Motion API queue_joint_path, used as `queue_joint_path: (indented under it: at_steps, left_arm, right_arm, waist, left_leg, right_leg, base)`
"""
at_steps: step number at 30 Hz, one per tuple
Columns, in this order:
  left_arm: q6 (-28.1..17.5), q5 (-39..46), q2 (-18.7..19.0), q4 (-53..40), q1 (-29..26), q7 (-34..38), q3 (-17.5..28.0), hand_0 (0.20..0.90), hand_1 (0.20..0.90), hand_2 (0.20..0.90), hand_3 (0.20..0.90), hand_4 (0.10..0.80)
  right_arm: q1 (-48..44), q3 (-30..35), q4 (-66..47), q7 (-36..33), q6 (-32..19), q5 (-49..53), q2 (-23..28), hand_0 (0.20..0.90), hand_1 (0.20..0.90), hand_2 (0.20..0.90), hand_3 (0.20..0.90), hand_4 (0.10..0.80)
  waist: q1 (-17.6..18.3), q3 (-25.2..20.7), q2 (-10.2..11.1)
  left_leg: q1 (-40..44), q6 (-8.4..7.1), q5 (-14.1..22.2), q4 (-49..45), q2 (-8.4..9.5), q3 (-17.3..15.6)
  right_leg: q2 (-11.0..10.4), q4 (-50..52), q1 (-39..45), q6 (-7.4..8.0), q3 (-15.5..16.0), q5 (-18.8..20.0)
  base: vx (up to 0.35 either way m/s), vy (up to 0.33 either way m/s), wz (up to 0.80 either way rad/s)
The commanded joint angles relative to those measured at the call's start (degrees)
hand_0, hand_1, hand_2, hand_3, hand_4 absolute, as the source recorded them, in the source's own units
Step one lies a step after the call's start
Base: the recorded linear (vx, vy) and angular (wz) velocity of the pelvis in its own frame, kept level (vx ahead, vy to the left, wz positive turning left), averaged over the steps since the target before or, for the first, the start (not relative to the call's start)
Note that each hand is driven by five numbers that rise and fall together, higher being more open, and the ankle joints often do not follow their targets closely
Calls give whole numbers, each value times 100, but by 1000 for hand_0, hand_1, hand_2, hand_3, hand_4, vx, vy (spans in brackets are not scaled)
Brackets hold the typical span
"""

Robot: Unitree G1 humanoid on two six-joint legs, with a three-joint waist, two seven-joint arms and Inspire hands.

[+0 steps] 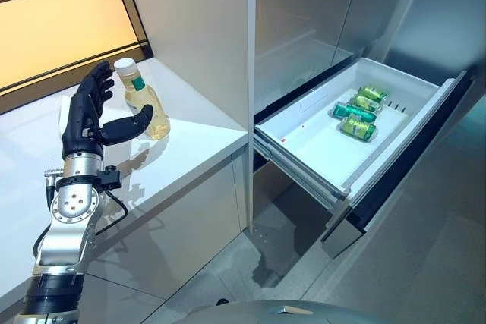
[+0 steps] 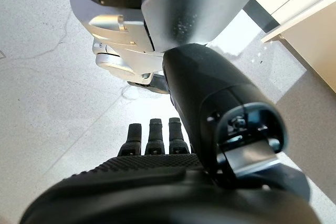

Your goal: Put drinks into fridge and close the fridge

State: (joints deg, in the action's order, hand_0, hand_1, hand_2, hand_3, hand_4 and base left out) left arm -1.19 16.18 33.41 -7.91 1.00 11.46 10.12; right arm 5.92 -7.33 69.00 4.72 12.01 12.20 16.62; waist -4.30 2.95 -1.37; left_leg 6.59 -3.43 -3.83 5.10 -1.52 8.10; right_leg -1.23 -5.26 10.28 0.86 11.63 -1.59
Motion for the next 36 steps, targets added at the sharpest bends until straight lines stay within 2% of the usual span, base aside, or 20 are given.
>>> queue_joint_path:
  at_steps: [1, 16, 36]
  left_arm:
    - [-201, 168, 308, -70, -996, -11, 141, 900, 900, 900, 900, 800]
    - [204, 601, 338, 339, -1277, -159, -33, 900, 900, 900, 900, 800]
    - [269, 1025, 267, 721, -1681, -221, -195, 900, 900, 900, 900, 800]
  right_arm:
    - [-208, -149, -175, 183, 39, -6, -286, 900, 900, 900, 900, 800]
    - [-232, -240, -147, 188, 71, -26, -273, 900, 900, 900, 900, 800]
    - [-259, -317, -87, 220, 76, -65, -268, 900, 900, 900, 900, 800]
  waist:
    - [42, -78, 125]
    - [124, -100, 103]
    - [241, -133, 90]
  left_leg:
    - [49, 466, 410, -10, 509, -216]
    - [115, 467, 466, -10, 493, -281]
    - [142, 483, 451, -10, 497, -365]
  right_leg:
    - [2, 106, -218, 195, -408, 234]
    - [6, 99, -176, 219, -460, 203]
    - [-2, 141, -215, 218, -523, 228]
  base:
    - [0, 0, 0]
    - [10, 1, -1]
    - [10, 2, -3]
